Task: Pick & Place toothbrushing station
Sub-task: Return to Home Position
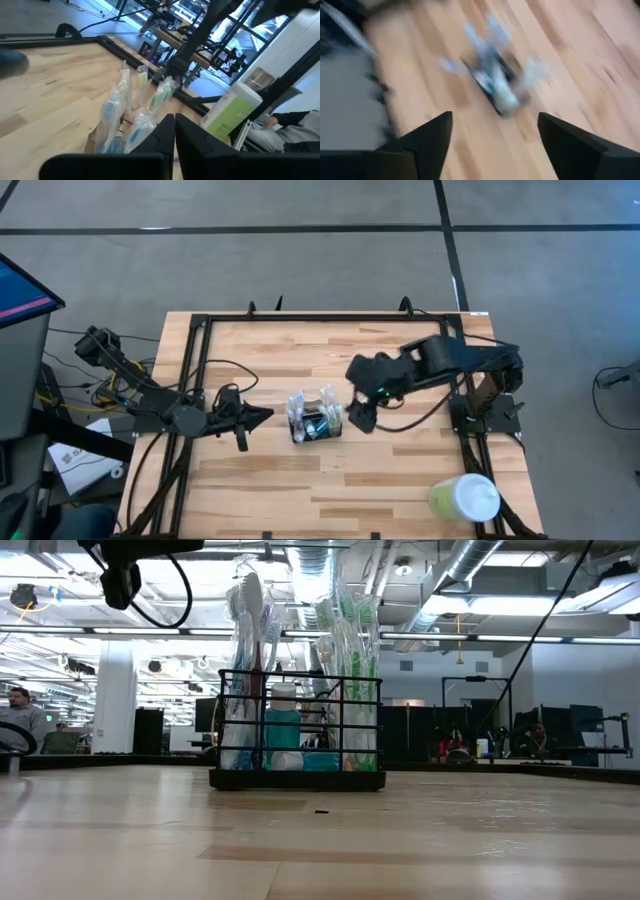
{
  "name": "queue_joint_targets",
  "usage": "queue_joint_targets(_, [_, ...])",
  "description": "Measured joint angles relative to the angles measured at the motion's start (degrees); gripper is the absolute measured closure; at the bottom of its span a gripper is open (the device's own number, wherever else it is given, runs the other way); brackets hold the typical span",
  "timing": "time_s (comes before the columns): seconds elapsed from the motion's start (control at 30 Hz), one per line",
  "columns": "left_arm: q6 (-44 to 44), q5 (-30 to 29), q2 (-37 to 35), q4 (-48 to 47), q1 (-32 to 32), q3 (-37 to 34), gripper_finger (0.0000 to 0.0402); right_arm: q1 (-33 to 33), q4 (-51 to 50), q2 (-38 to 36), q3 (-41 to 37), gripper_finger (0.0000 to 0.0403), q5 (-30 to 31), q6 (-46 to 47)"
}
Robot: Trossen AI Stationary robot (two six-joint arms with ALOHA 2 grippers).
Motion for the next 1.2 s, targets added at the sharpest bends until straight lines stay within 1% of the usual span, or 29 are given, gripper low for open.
queue_joint_targets(0.07, [0.0,0.2,0.0,0.0,0.0,0.0,0.0399,0.0,-2.1,0.1,-3.8,0.0139,1.4,0.2])
queue_joint_targets(0.13, [0.0,0.2,0.0,0.0,0.0,0.0,0.0400,0.4,-3.1,-0.1,-7.9,0.0178,4.7,0.3])
queue_joint_targets(0.2, [0.0,0.1,0.0,0.0,0.0,0.0,0.0401,0.9,-2.8,-1.2,-11.6,0.0237,7.0,0.2])
queue_joint_targets(0.3, [0.0,0.0,0.0,0.0,0.3,0.0,0.0401,1.5,0.6,-3.9,-17.1,0.0354,9.0,-1.1])
queue_joint_targets(0.33, [0.0,0.0,0.0,0.0,0.6,0.0,0.0401,1.6,2.7,-4.7,-19.1,0.0378,9.5,-1.7])
queue_joint_targets(0.37, [0.0,0.0,0.0,0.0,0.8,0.0,0.0401,1.8,5.0,-5.6,-21.0,0.0384,9.7,-2.2])
queue_joint_targets(0.47, [0.1,-0.1,0.0,0.0,2.1,0.0,0.0402,1.8,12.2,-9.8,-27.5,0.0384,9.6,-3.9])
queue_joint_targets(0.53, [0.2,0.3,0.0,0.0,3.2,0.0,0.0401,1.8,17.2,-13.9,-33.0,0.0396,9.3,-5.2])
queue_joint_targets(0.6, [0.2,1.2,0.0,0.0,4.3,0.0,0.0401,1.8,22.7,-18.6,-39.3,0.0399,9.1,-5.8])
queue_joint_targets(0.67, [1.9,4.0,0.0,0.1,5.8,0.0,0.0401,1.7,27.4,-23.9,-45.5,0.0399,8.4,-6.7])
queue_joint_targets(0.77, [8.7,10.4,0.0,0.0,8.5,0.0,0.0401,1.7,33.8,-31.6,-54.5,0.0401,8.0,-10.4])
queue_joint_targets(0.87, [14.8,14.0,0.0,0.1,11.4,0.0,0.0401,0.4,38.6,-38.4,-62.9,0.0402,6.9,-13.5])
queue_joint_targets(1.0, [15.2,14.7,0.0,0.5,14.6,0.0,0.0401,-3.2,46.8,-47.8,-73.6,0.0402,1.4,-18.1])
queue_joint_targets(1.1, [15.1,14.7,0.0,0.6,16.0,0.0,0.0401,-6.4,55.9,-53.9,-81.8,0.0402,-4.7,-22.2])
queue_joint_targets(1.2, [15.1,14.7,0.0,0.7,16.7,0.0,0.0401,-9.6,64.1,-58.8,-89.3,0.0402,-8.8,-22.6])
